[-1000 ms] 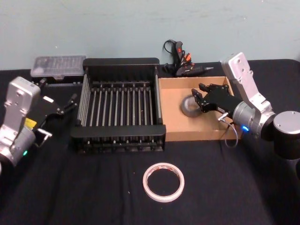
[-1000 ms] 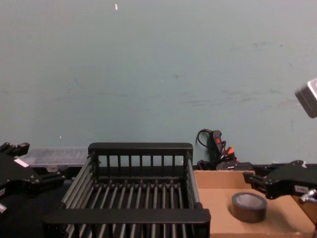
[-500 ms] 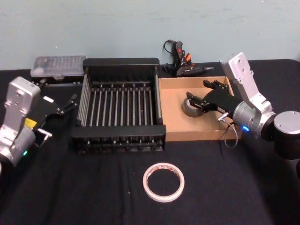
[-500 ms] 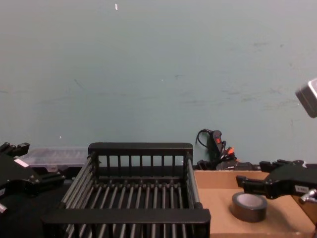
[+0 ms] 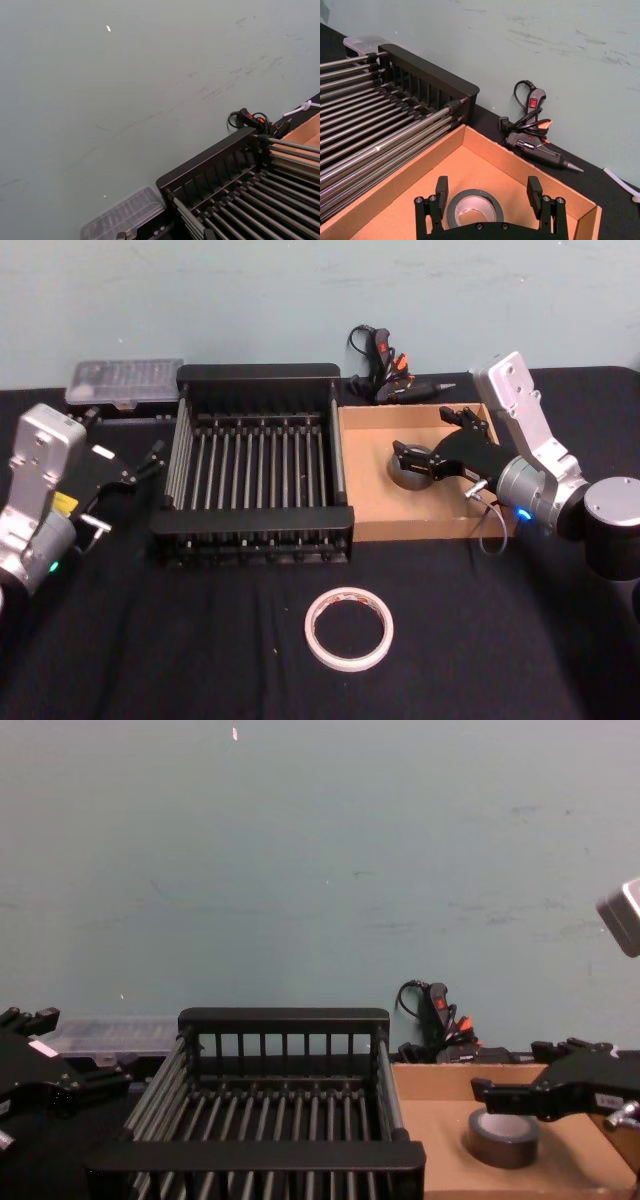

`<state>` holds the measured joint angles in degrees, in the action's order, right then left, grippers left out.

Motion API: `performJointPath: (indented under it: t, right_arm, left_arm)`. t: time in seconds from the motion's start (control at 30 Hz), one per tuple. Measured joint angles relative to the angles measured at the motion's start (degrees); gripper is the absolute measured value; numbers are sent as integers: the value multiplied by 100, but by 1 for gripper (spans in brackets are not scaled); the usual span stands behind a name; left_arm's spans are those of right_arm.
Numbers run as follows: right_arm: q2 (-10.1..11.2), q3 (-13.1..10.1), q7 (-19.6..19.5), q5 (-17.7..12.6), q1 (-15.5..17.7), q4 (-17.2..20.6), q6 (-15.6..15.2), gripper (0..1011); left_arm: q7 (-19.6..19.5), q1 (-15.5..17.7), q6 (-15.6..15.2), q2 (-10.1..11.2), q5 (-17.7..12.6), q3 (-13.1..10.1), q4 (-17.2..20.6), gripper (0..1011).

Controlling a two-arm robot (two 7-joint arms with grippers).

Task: Pick up the white tape and place it into the black box , Pick up the silver tape and place it into the brown box.

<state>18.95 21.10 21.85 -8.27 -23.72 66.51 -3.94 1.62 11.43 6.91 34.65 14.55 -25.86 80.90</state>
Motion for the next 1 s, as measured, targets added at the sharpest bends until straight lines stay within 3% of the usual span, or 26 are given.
performJointPath:
  t: [0.17, 0.4, 0.6, 0.67, 1.0]
  right_arm:
    - [7, -6, 19, -5, 14, 24, 4, 1002]
    - [197, -112, 271, -150, 264, 426, 69, 1002]
    - [488, -222, 474, -354, 645, 1004, 117, 1002]
    - [677, -266, 601, -477, 883, 1340, 143, 1002]
    - [1218, -267, 943, -777, 1529, 2239, 319, 1002]
  left_arm:
    - [0, 0, 0, 0, 0, 0, 0, 1001]
    - [0, 0, 0, 0, 0, 0, 0, 1001]
    - [0, 0, 0, 0, 0, 0, 0, 1001]
    - [0, 0, 0, 0, 0, 0, 0, 1001]
    - [0, 0, 0, 0, 0, 0, 0, 1001]
